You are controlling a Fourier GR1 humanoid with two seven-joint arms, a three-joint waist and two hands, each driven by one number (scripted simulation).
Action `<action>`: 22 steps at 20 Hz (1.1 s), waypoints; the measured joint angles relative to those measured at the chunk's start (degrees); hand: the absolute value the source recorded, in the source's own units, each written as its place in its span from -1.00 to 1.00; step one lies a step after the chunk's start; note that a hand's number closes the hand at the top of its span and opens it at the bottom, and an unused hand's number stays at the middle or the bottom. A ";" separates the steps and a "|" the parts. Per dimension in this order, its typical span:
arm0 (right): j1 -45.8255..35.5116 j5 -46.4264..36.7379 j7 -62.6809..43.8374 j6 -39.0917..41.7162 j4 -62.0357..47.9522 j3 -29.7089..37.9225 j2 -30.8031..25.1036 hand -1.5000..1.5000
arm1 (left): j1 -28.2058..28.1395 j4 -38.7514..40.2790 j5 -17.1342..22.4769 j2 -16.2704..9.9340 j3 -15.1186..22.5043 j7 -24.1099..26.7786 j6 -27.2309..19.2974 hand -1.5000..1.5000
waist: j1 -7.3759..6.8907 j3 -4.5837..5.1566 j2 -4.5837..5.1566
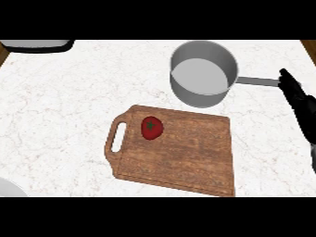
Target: Pick the tomato from the cutting board and place it in the pot
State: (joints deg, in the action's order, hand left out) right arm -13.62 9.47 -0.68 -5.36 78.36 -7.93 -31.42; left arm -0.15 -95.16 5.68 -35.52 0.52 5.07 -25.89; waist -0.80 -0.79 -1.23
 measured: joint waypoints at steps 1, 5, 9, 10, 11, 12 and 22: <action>0.57 -0.07 -1.67 -0.85 1.90 -0.14 0.55 1.00 | -0.72 -0.41 0.27 -0.38 -0.56 -0.38 0.67 0.00 | 0.20 0.17 0.20; 1.45 -1.90 -9.40 -7.79 3.88 -3.48 7.19 1.00 | -1.91 1.25 1.02 0.48 1.68 -4.21 2.90 0.00 | 0.75 0.64 0.78; 0.75 -14.41 -11.25 -15.52 4.08 -7.82 4.54 -1.00 | -3.24 3.80 2.15 2.21 4.98 -7.30 5.23 0.00 | 1.42 1.31 1.03; 1.09 -18.17 -10.82 -18.54 4.69 -9.33 4.91 -1.00 | -3.58 4.15 2.33 2.64 5.70 -7.95 5.62 0.00 | 1.66 1.29 0.94; 1.28 -21.86 -10.93 -21.39 5.53 -10.91 5.42 -1.00 | -3.70 4.60 2.61 2.94 6.14 -8.50 6.07 0.00 | 1.78 1.25 0.90; 1.96 -25.16 -11.41 -24.35 6.85 -12.39 6.38 -1.00 | -3.93 5.17 2.74 3.36 6.50 -8.63 6.36 0.00 | 1.93 1.21 0.85; 2.41 -50.90 -35.89 -23.06 20.74 -25.59 15.46 -1.00 | -2.30 8.38 3.73 4.67 5.96 -9.43 10.35 0.00 | 1.25 0.96 0.96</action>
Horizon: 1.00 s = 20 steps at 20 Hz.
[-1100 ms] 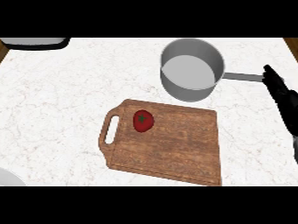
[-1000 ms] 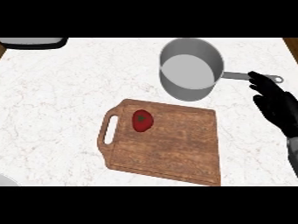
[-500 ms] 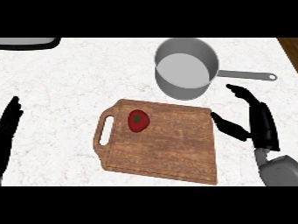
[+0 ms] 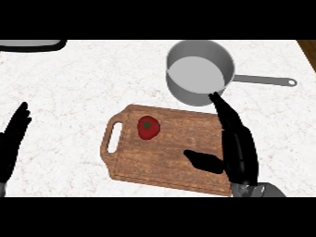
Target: Pick the tomato from the cutting board and place it in the pot
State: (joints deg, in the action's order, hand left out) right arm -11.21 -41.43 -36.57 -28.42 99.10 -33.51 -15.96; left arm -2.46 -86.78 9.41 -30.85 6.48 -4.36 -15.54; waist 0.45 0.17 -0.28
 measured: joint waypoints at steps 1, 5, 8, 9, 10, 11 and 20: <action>-1.42 -0.82 -2.85 2.73 0.71 -0.36 0.64 -1.00 | 0.01 0.44 -0.34 0.40 0.23 0.21 0.03 0.00 | -0.10 -0.01 0.03; -10.02 0.10 -12.98 14.38 0.52 -0.04 4.17 -1.00 | 0.72 1.32 -0.64 0.74 0.15 0.35 0.89 0.00 | -0.71 -0.03 0.16; -15.92 3.27 -17.58 22.34 -2.94 0.83 6.47 -1.00 | 1.18 0.53 -0.89 1.08 0.35 -0.22 0.98 0.00 | -1.32 -0.05 0.27; -17.67 4.60 -19.06 25.20 -4.08 1.18 6.90 -1.00 | 1.30 0.50 -1.09 1.30 0.48 -0.31 0.85 0.00 | -1.43 -0.05 0.30; -19.38 5.67 -20.41 27.51 -5.91 1.33 7.83 -1.00 | 1.55 0.79 -1.45 1.67 0.77 -0.24 0.66 0.00 | -1.54 -0.04 0.37; -20.86 7.03 -21.74 29.88 -7.31 1.53 8.64 -1.00 | 1.84 0.80 -1.39 1.72 0.71 -0.52 0.76 0.00 | -1.62 -0.04 0.40; -31.17 19.13 -25.95 39.87 -20.24 3.98 14.38 -1.00 | 2.89 2.00 -1.48 1.75 -0.35 -0.74 2.18 0.00 | -1.65 -0.09 0.37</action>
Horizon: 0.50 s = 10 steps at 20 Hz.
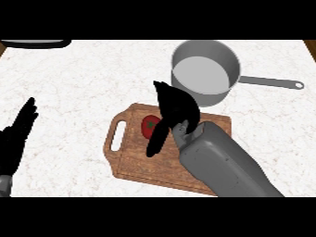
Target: Pick the tomato from the cutting board and place it in the pot
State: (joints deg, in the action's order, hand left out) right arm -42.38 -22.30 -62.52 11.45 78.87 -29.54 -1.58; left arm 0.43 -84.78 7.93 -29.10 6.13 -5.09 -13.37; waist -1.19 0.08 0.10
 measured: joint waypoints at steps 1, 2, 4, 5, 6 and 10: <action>-0.89 1.31 -0.46 0.04 -0.93 -0.30 0.19 -1.00 | -0.23 -0.09 -0.18 0.14 -0.01 0.10 0.01 0.00 | -0.01 -0.01 -0.03; -1.93 2.21 -0.40 0.28 -2.52 0.02 0.35 -1.00 | -0.51 0.34 -0.08 -0.07 -0.33 0.64 0.59 0.00 | -0.02 -0.01 -0.02; -3.86 3.78 -0.04 0.56 -5.83 0.19 0.59 -1.00 | -0.91 -1.06 -0.28 0.15 -0.31 -0.29 0.41 0.00 | -0.12 -0.03 -0.03; -4.84 4.12 0.55 0.84 -8.01 0.40 0.70 -1.00 | -0.98 -1.46 -0.51 0.15 -0.32 -0.50 0.38 0.00 | -0.14 -0.03 -0.01; -5.63 4.65 0.40 1.02 -9.06 0.09 0.76 -1.00 | -1.67 -1.37 -0.90 0.44 -0.31 0.17 0.19 0.00 | -0.13 -0.04 -0.02; -8.33 6.20 0.72 0.63 -14.91 -1.93 0.93 -1.00 | -0.70 0.00 -1.48 1.30 -0.55 0.22 0.47 0.00 | -0.05 -0.04 0.05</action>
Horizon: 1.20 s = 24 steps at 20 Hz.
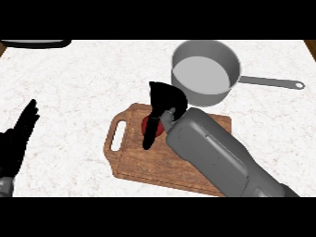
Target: Pick the tomato from the cutting board and place it in the pot
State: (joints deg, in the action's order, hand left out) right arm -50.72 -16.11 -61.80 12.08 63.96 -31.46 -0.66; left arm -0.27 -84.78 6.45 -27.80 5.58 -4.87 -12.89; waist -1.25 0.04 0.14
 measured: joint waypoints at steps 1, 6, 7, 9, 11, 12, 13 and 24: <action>-0.69 0.17 0.56 0.19 -1.84 -0.01 0.05 -1.00 | 0.17 -0.15 -0.44 0.35 0.15 -0.25 -0.31 0.00 | 0.02 0.00 0.00; -3.79 3.14 0.83 -0.27 -7.41 -2.24 0.12 -1.00 | 0.16 0.02 -0.86 0.49 -0.99 0.05 0.39 0.00 | -0.11 -0.01 -0.01; -3.19 3.29 0.96 -0.41 -7.60 -2.91 0.14 -1.00 | 0.46 0.08 -0.48 0.23 -1.55 -0.31 0.98 0.00 | 0.04 -0.01 -0.04; -3.28 4.27 1.01 -0.95 -8.88 -3.97 0.16 -1.00 | 0.48 -0.69 -0.84 0.59 -1.58 -1.09 1.04 0.00 | 0.06 -0.02 -0.05; -4.11 5.79 1.19 -2.08 -11.23 -6.00 0.17 -1.00 | 0.13 -1.20 -0.81 0.57 -1.84 -1.16 1.73 0.00 | -0.31 -0.02 0.01; -4.19 6.36 1.06 -2.28 -11.40 -6.55 0.18 -1.00 | 0.54 -1.35 -1.03 0.57 -2.05 -1.76 1.75 0.00 | -0.21 -0.02 -0.01; -4.79 7.20 0.93 -2.51 -12.18 -7.15 0.17 -1.00 | 0.46 -1.01 -1.27 0.78 -2.11 -1.45 1.89 0.00 | -0.27 -0.03 0.01; -5.12 9.24 1.99 -4.21 -16.59 -10.45 0.30 -1.00 | -1.15 -3.74 -3.82 2.97 -2.92 -2.62 2.28 0.00 | 0.03 -0.03 -0.03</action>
State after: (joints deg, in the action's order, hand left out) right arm -55.83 -6.86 -59.82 7.87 47.36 -41.92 -0.36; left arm -1.42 -88.52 2.63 -24.83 2.66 -7.49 -10.61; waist -1.22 0.01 0.12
